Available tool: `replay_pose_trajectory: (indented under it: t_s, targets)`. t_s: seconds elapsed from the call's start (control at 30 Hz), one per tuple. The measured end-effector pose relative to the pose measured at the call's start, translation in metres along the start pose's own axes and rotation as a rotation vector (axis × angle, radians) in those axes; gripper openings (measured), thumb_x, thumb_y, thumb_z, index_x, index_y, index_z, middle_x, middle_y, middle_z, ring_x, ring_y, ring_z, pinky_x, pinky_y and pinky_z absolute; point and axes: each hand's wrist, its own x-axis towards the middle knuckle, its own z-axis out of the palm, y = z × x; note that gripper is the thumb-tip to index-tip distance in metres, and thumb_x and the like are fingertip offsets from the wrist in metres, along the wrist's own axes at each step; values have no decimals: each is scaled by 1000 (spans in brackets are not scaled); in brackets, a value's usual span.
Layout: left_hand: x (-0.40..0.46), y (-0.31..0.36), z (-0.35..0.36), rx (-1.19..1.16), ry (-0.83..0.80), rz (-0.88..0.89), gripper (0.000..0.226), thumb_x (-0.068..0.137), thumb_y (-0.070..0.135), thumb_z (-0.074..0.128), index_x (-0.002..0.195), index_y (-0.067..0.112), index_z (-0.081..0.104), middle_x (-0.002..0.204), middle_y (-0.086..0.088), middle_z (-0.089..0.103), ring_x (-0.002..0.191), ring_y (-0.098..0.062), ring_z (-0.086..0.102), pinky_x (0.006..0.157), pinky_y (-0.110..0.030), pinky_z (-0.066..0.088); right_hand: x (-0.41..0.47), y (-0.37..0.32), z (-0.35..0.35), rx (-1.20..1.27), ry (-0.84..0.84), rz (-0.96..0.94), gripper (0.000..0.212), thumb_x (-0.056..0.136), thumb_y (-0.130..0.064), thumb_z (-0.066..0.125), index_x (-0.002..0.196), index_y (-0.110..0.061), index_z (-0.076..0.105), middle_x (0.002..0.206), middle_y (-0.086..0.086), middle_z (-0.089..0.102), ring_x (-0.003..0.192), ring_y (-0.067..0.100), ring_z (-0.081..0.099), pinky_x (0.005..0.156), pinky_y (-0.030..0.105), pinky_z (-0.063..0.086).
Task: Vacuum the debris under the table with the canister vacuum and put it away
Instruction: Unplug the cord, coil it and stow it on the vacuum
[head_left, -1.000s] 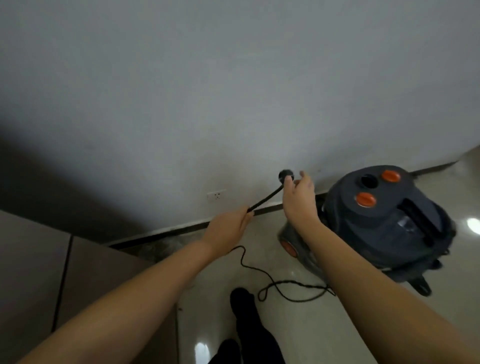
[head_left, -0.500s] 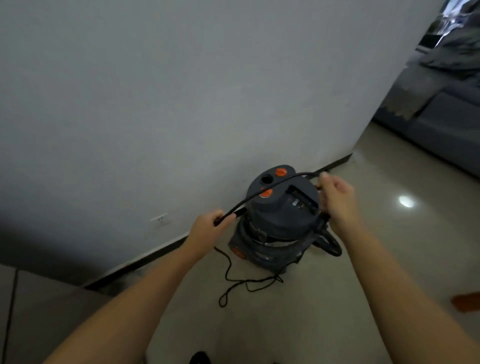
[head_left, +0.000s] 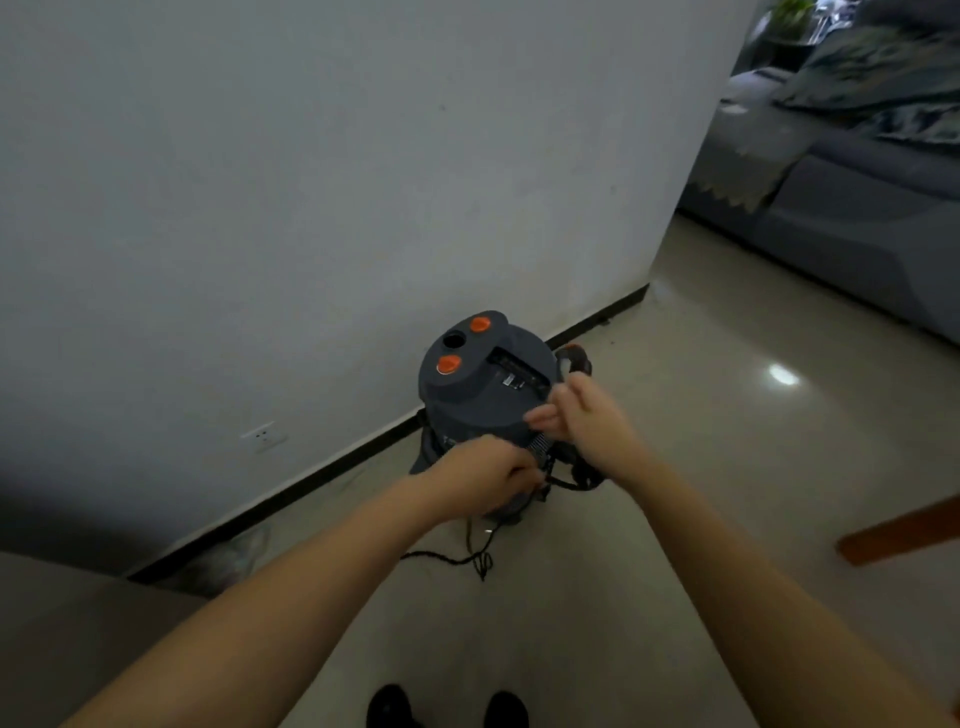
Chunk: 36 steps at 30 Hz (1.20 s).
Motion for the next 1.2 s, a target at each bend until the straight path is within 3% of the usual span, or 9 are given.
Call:
replay_pose_trajectory:
  t_s: [0.23,0.37,0.5,0.67,0.77,0.83,1.0,1.07,1.2]
  targets:
    - [8,-3,-32,-325,390,-58,46,84,46,63,57,20,37,52,5,34,50,-13,36,54,-32,30,-16,-17,-28,-213,-201,-63,41,99,-43,41,78,-13,59,56,-2,43,48,13,40,46,27,34]
    - [-5,-42,-10,-641,404,-198,38,88,35,64,65,13,44,61,-4,36,58,-14,40,61,-31,33,-14,-17,-80,541,-482,151,30,89,-32,55,66,-13,59,41,-9,27,31,3,22,29,14,20]
    - [-25,-78,17,-726,459,-459,31,89,32,64,74,8,51,65,-7,43,60,-13,45,59,-24,39,2,2,-113,1374,-831,81,37,102,-26,39,95,2,61,58,2,35,48,13,34,46,25,36]
    - [-74,-112,37,-567,367,-508,32,94,22,57,65,9,58,62,-6,54,62,-17,51,61,-25,39,10,-12,-110,1795,20,42,29,100,-18,39,76,-5,51,40,-2,36,30,8,31,35,17,35]
    - [-67,-85,29,-195,-55,-333,26,98,25,50,88,9,68,63,5,51,56,-6,46,59,-17,38,17,-33,-65,1263,310,19,33,104,-18,30,78,-9,47,41,-4,52,40,10,50,50,21,45]
    - [-47,-48,17,-7,-230,-106,28,98,27,48,94,7,67,76,2,60,68,-11,54,67,-20,43,13,-45,-27,526,185,-3,37,106,-21,28,81,-7,52,59,2,68,58,16,64,62,26,52]
    - [-10,-7,-29,142,149,-95,32,90,41,58,79,12,66,75,-7,64,67,-20,57,65,-36,50,-11,-46,20,-682,-430,-96,32,104,-22,30,79,-11,46,84,10,59,83,27,58,78,39,49]
    - [-10,-17,-38,12,324,-169,44,82,47,66,61,11,52,56,-5,48,53,-16,43,54,-34,37,-13,-48,17,-680,-438,-115,34,103,-31,33,77,-13,46,73,4,48,71,20,49,65,32,41]
    - [-19,-29,-35,-601,462,-144,36,88,30,65,66,6,49,55,-4,37,48,-9,36,49,-18,33,-10,-59,-18,64,-520,126,35,98,-36,48,71,-15,52,48,-7,30,37,6,25,35,17,22]
